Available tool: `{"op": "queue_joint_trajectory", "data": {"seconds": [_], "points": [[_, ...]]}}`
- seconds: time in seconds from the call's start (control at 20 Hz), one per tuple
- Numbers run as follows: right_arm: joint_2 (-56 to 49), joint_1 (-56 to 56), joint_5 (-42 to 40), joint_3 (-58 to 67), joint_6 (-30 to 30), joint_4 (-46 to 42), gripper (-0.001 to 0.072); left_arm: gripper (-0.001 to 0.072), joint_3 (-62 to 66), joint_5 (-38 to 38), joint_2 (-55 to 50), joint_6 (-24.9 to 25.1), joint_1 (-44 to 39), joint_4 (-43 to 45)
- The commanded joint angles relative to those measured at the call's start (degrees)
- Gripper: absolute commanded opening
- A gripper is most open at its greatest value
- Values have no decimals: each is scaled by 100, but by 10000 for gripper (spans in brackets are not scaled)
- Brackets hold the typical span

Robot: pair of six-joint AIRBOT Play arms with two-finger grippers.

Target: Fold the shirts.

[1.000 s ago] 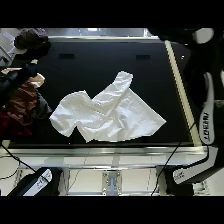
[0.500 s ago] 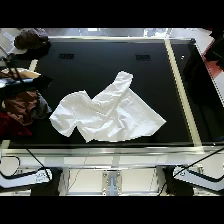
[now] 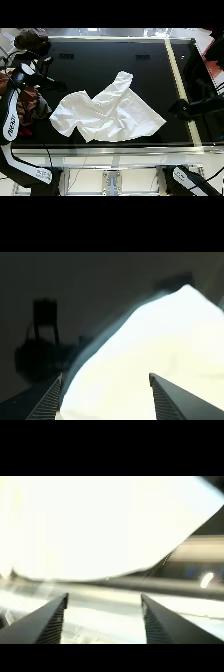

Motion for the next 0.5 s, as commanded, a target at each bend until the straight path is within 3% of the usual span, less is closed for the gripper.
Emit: {"op": "queue_joint_trajectory", "data": {"seconds": [0.0,0.2,0.45], "points": [[81,896,-1158,-2065,74,824,637,612,92,-595,-109,225,103,146],[17,2020,-2616,-2944,361,1930,636,610,92,-673,-131,293,192,146],[-743,3585,-3661,-2962,511,2828,630,609,92,-752,-284,315,197,146]]}}
